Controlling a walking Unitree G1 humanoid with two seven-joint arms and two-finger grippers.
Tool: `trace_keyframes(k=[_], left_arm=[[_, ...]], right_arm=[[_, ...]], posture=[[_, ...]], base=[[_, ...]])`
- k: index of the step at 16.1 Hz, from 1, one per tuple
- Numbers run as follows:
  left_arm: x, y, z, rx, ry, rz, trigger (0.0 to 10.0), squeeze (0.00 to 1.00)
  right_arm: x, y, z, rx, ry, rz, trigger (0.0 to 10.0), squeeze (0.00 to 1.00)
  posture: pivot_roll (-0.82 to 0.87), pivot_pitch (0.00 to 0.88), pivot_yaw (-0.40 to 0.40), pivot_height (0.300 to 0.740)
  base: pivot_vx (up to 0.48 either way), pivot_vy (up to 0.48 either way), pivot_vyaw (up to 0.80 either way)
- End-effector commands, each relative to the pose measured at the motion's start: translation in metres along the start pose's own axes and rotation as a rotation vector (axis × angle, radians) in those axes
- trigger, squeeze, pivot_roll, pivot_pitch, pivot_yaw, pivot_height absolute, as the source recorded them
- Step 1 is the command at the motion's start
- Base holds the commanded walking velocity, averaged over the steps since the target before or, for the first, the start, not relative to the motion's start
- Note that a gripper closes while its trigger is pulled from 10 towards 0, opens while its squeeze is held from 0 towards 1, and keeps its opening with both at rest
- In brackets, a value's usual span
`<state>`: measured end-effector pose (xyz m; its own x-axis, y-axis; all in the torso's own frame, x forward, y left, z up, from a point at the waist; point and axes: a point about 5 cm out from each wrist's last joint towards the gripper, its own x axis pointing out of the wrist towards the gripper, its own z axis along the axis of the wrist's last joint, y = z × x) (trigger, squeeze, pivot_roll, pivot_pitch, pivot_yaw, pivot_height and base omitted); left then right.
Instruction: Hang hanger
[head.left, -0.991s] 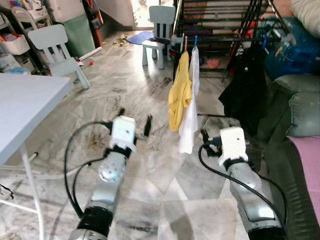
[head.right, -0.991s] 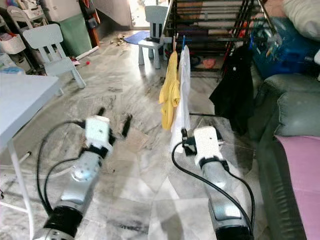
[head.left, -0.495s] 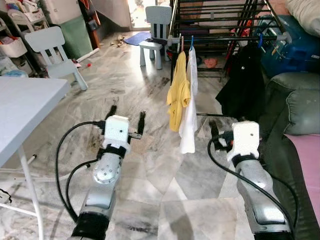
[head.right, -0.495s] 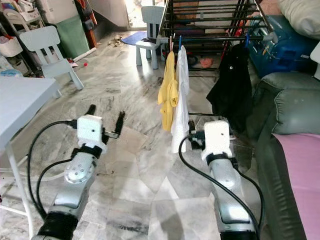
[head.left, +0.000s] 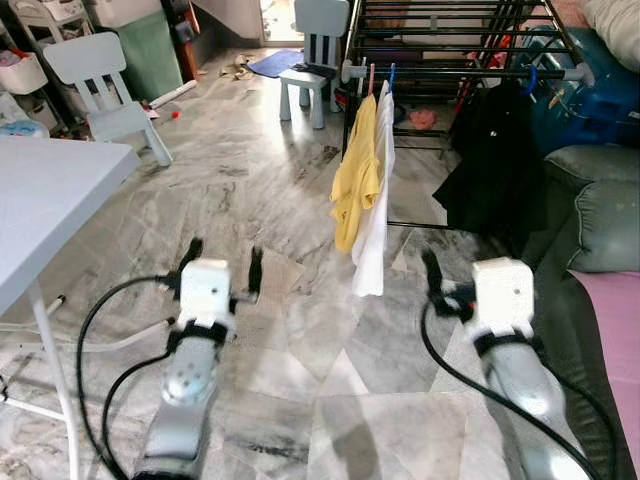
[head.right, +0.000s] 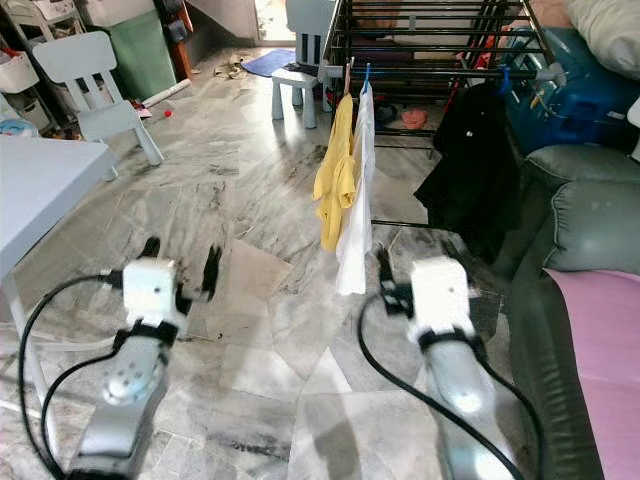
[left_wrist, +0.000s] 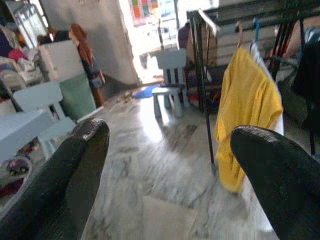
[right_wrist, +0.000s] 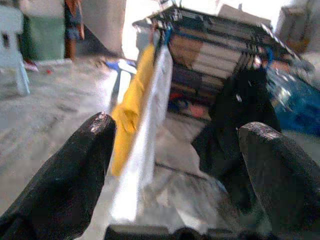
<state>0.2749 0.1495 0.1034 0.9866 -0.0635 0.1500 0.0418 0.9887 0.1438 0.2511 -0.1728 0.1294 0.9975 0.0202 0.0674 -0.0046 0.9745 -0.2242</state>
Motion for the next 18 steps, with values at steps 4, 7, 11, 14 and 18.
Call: trace_keyframes(k=[4, 7, 11, 14, 18], left_arm=[[-0.016, 0.011, -0.005, 0.004, 0.040, 0.024, 10.0, 0.00], [-0.014, 0.000, -0.004, -0.023, 0.059, -0.035, 10.0, 0.00], [-0.011, -0.003, 0.002, -0.059, 0.033, -0.040, 10.0, 1.00], [-0.008, -0.001, 0.000, -0.114, 0.053, -0.042, 10.0, 0.00], [-0.005, -0.001, -0.001, -0.092, 0.067, -0.051, 10.0, 0.00]], right_arm=[[-0.021, -0.014, -0.007, -0.002, 0.042, -0.048, 10.0, 0.00], [-0.019, -0.010, -0.004, 0.000, 0.043, -0.074, 10.0, 0.00], [-0.022, -0.003, -0.009, 0.101, 0.053, -0.100, 10.0, 1.00], [-0.021, -0.010, -0.018, 0.196, 0.114, -0.177, 0.0, 0.00], [-0.021, -0.013, -0.021, 0.201, 0.125, -0.205, 0.0, 0.00]], posture=[[-0.16, 0.062, 0.051, 0.740], [-0.16, 0.081, 0.067, 0.740], [-0.15, 0.056, 0.081, 0.740], [-0.15, 0.050, 0.085, 0.740], [-0.15, 0.055, 0.094, 0.740]], base=[[0.000, 0.000, 0.00], [0.000, 0.000, 0.00], [0.000, 0.000, 0.00], [0.000, 0.000, 0.00], [0.000, 0.000, 0.00]])
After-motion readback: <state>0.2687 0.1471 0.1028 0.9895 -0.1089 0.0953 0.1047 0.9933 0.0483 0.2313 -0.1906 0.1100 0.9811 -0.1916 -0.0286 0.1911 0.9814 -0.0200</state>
